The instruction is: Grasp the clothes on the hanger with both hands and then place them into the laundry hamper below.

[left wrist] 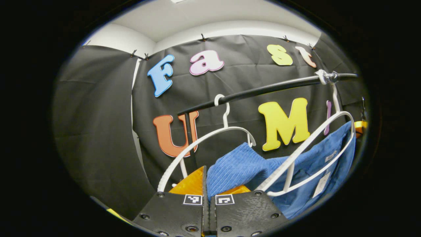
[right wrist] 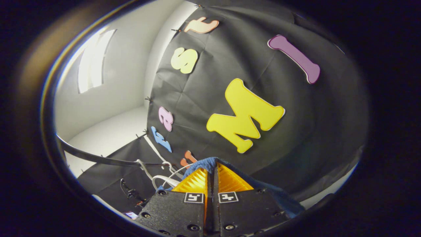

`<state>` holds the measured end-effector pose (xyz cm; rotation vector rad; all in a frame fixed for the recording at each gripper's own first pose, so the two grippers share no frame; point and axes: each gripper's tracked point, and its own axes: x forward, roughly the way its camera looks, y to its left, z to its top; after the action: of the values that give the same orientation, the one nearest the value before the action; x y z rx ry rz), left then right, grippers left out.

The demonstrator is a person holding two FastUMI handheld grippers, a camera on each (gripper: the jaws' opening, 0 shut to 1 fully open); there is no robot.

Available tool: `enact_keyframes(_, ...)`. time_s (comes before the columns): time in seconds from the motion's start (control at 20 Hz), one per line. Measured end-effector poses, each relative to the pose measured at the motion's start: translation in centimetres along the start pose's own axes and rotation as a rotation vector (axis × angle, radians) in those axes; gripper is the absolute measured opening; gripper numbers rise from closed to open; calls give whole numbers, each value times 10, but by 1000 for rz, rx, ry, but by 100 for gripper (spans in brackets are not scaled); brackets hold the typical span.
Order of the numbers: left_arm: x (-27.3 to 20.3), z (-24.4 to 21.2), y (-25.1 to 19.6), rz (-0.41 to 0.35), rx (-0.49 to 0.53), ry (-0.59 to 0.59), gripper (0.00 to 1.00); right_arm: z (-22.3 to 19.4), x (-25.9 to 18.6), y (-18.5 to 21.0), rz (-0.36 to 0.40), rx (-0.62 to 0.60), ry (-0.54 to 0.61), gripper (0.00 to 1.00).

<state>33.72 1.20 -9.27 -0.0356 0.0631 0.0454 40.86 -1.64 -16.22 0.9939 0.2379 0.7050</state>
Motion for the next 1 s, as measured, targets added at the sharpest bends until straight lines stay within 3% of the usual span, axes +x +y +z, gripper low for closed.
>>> enact_keyframes(0.1,6,-10,3,1,1,28,1,-8,8,-13,-23,12,16,3)
enact_keyframes(0.15,7,-18,3,2,-1,47,5,-15,10,-20,-47,5,37,3)
enact_keyframes(0.2,6,-27,3,2,0,71,1,-22,10,-27,-75,-3,53,3)
enact_keyframes(0.3,-1,-42,5,4,3,98,5,-38,5,-36,-119,-25,84,3)
enact_keyframes(0.4,-8,-62,2,5,-2,131,1,-59,-3,-52,-175,-66,122,3)
enact_keyframes(0.45,-12,-74,1,5,-9,156,5,-69,-7,-60,-204,-83,142,3)
enact_keyframes(0.5,-20,-87,0,4,-19,182,1,-78,-12,-66,-229,-89,158,3)
enact_keyframes(0.6,-32,-106,-2,1,-19,215,5,-94,-23,-72,-262,-92,171,3)
enact_keyframes(0.65,-38,-114,-2,3,-12,227,1,-104,-29,-76,-280,-101,177,3)
enact_keyframes(0.7,-43,-124,-3,2,-14,248,5,-113,-34,-79,-304,-118,185,3)
enact_keyframes(0.8,-60,-139,-11,-14,-29,283,0,-131,-42,-76,-334,-145,197,3)
enact_keyframes(1.0,-95,-147,-32,-49,-96,329,1,-172,-56,-48,-360,-243,248,4)
